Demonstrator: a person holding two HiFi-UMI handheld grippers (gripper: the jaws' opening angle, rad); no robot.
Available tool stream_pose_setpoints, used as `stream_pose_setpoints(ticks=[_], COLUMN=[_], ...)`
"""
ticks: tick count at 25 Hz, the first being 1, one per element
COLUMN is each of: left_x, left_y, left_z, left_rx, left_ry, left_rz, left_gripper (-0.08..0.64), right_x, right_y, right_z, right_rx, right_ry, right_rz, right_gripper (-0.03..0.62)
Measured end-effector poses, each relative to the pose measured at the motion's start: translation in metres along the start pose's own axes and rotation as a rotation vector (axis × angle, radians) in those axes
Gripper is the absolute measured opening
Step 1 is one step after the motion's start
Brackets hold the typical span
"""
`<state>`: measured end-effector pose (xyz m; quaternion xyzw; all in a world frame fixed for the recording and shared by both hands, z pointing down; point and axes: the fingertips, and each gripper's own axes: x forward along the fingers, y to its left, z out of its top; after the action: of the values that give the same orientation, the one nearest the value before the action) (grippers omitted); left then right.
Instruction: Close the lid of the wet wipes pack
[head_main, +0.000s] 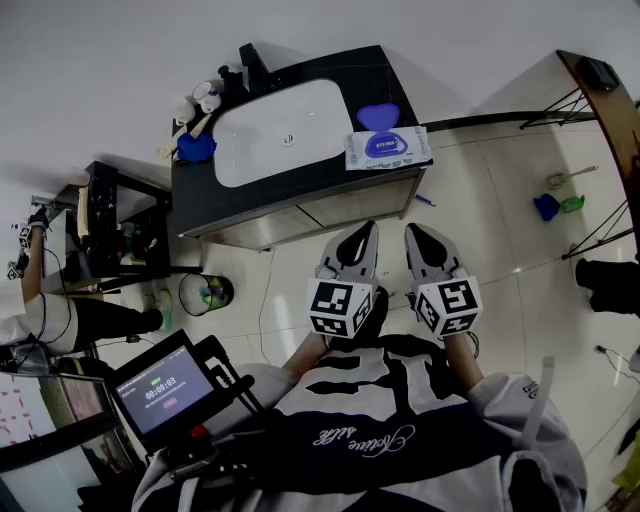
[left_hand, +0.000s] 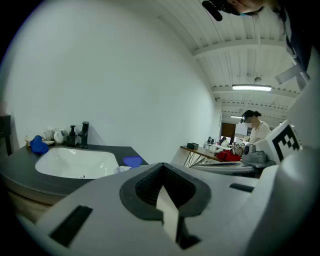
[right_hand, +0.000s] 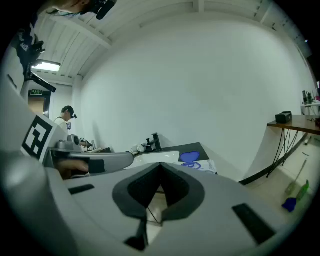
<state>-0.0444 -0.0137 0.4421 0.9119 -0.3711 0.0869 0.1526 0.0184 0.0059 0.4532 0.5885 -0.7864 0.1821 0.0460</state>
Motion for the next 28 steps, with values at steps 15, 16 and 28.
stream_pose_setpoints(ticks=[15,16,28], left_x=[0.119,0.124,0.184], left_y=[0.109,0.111,0.145], left_z=[0.002,-0.001,-0.065], left_rx=[-0.088,-0.090,-0.139], left_ry=[0.087,0.095,0.294], left_rz=[-0.001,0.002,0.152], left_gripper=[-0.002,-0.002,-0.002], right_x=[0.121,0.124,0.186], right_y=[-0.060,-0.063,-0.125], right_z=[0.034,0.035,0.045], right_rx=[-0.022,-0.024,-0.052], right_ry=[0.042,0.043,0.154], right_rz=[-0.062,-0.060,0.083], right_gripper=[-0.008,-0.008,-0.008])
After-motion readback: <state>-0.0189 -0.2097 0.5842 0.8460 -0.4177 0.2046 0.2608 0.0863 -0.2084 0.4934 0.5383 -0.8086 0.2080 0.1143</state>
